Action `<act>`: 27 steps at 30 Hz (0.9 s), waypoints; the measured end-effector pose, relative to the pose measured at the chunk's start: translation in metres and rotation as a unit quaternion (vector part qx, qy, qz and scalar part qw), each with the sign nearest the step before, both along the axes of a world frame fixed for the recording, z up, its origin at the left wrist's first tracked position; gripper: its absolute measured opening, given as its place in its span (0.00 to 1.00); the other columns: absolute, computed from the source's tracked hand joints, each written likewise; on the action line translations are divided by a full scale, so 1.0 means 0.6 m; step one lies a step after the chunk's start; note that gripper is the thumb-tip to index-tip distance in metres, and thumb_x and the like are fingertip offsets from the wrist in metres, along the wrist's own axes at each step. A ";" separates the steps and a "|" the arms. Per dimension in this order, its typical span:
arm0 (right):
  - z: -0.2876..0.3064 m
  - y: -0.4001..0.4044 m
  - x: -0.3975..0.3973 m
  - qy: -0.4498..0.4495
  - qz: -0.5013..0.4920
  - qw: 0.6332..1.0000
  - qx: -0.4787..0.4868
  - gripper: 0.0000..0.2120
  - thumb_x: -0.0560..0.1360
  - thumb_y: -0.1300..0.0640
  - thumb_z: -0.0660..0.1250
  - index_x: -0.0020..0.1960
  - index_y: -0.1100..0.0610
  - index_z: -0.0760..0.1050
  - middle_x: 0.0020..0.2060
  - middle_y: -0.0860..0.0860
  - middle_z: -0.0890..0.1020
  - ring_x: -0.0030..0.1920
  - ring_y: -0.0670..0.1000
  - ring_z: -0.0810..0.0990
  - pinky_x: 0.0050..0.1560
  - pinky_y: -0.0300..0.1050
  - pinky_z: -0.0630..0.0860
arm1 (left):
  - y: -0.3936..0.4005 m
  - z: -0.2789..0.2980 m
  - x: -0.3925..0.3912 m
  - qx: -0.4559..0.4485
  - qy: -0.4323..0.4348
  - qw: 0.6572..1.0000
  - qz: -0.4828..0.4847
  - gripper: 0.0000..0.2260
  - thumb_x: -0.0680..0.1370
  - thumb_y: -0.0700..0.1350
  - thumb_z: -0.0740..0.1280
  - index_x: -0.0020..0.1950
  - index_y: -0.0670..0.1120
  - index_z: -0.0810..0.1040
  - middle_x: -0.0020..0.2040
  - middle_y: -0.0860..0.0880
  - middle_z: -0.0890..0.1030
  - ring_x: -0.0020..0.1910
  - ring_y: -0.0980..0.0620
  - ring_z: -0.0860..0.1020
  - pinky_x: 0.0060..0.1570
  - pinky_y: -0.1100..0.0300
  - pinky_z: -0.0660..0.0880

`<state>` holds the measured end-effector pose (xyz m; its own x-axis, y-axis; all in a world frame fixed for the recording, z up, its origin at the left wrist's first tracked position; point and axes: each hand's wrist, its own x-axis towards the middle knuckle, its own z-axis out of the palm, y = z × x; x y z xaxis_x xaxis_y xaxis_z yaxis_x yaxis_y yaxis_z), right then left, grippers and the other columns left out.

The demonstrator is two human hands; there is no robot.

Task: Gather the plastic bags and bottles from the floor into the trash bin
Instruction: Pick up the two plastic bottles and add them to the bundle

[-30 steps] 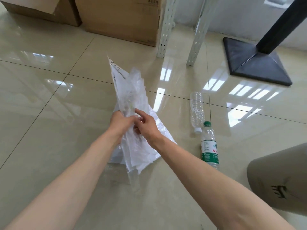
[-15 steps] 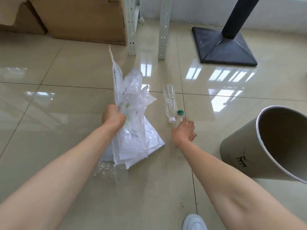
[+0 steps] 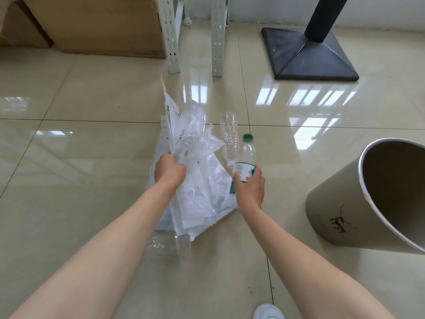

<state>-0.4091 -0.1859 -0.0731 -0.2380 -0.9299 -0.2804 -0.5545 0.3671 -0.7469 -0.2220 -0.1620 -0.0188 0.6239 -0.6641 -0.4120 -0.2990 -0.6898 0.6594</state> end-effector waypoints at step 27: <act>-0.006 -0.150 0.114 0.074 0.114 0.989 -0.051 0.18 0.78 0.61 0.59 0.67 0.54 0.72 0.64 0.54 0.73 0.63 0.54 0.74 0.58 0.45 0.71 | -0.010 -0.053 0.038 0.034 0.000 0.998 0.046 0.33 0.64 0.52 0.76 0.65 0.47 0.69 0.60 0.46 0.80 0.58 0.41 0.79 0.57 0.47 0.76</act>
